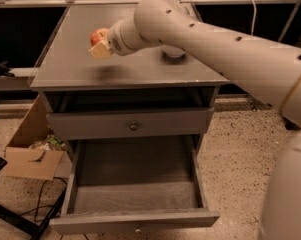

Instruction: Place apple into middle drawer

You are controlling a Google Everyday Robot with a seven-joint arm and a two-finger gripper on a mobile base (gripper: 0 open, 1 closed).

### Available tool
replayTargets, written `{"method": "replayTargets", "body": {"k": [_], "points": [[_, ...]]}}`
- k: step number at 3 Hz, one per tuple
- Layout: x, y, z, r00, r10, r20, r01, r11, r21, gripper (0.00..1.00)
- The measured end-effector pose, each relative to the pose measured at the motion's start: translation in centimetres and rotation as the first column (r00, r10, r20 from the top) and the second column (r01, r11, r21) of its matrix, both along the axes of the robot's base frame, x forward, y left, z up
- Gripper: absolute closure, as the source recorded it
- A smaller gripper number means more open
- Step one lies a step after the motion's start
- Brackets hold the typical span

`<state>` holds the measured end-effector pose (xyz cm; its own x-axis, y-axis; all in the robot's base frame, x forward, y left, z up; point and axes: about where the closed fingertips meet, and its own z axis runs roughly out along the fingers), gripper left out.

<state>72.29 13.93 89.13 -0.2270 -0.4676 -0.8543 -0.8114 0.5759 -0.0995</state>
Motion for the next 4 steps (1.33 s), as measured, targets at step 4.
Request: {"method": "replayTargets", "body": {"k": [4], "points": [[-12.0,-7.1,-8.0,0.9898,-0.014,-0.142,0.016,1.000,0.012,1.00]]}}
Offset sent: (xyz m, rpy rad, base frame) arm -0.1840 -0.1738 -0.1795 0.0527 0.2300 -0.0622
